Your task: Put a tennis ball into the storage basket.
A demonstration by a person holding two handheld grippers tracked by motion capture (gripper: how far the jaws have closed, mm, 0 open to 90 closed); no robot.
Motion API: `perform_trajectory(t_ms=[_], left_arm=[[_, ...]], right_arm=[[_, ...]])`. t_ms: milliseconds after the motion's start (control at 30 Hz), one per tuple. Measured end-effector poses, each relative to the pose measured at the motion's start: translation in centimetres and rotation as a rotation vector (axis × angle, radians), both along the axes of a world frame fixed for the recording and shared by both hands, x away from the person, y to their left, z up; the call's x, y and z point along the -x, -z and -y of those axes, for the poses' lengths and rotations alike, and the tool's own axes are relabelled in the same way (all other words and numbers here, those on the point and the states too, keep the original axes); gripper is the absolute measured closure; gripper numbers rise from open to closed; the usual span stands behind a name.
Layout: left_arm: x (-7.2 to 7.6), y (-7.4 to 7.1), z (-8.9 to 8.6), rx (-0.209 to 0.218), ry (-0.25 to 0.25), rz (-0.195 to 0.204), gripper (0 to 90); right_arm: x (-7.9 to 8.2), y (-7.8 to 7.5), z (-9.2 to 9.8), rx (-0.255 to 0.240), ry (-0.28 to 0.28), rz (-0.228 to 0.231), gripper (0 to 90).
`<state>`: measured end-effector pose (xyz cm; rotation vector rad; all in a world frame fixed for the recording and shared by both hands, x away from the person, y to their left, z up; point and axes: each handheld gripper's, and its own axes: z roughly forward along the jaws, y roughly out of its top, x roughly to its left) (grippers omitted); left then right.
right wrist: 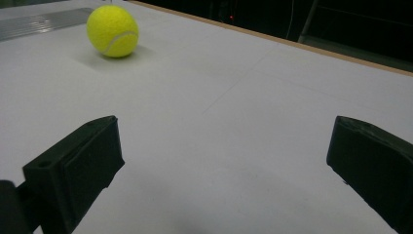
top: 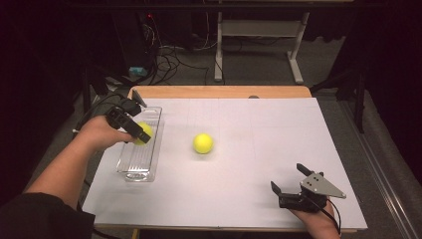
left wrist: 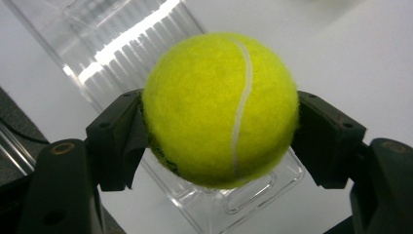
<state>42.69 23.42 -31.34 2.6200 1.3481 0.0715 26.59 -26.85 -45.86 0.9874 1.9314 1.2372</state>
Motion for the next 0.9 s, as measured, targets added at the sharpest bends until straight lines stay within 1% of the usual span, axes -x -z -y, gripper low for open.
perform_trajectory(t_ms=[167, 267, 367, 567, 633, 767, 800, 833, 900], left_arm=[[-0.5, 0.1, -0.9, -0.006, -0.040, -0.008, 27.0], [-0.8, 0.3, -1.1, -0.022, -0.051, -0.009, 27.0], [-1.0, 0.5, -1.1, -0.024, -0.060, -0.007, 27.0], [-1.5, 1.1, -0.7, -0.038, -0.071, -0.010, 26.9], [-1.6, 1.3, -0.5, -0.036, -0.073, -0.006, 26.9], [-2.0, 1.9, -0.2, -0.048, -0.085, -0.002, 26.9], [-2.2, 2.0, -0.2, -0.050, -0.087, -0.010, 26.9], [-2.2, 2.2, -0.2, -0.049, -0.089, -0.009, 26.9], [-2.4, 2.6, -0.1, -0.067, -0.089, -0.011, 26.9]], right_arm=[[0.0, 0.0, 0.0, 0.001, 0.000, 0.001, 0.0], [0.0, 0.0, 0.0, 0.001, -0.001, 0.001, 0.0], [0.0, 0.0, 0.0, -0.003, 0.002, 0.000, 0.0], [0.0, 0.0, 0.0, 0.001, -0.002, 0.001, 0.0], [0.0, 0.0, 0.0, 0.002, -0.002, 0.000, 0.0], [0.0, 0.0, 0.0, 0.000, -0.003, 0.000, 0.0], [0.0, 0.0, 0.0, 0.000, -0.003, 0.000, 0.0], [0.0, 0.0, 0.0, 0.000, -0.003, 0.001, 0.0], [0.0, 0.0, 0.0, 0.001, -0.003, 0.001, 0.0]])
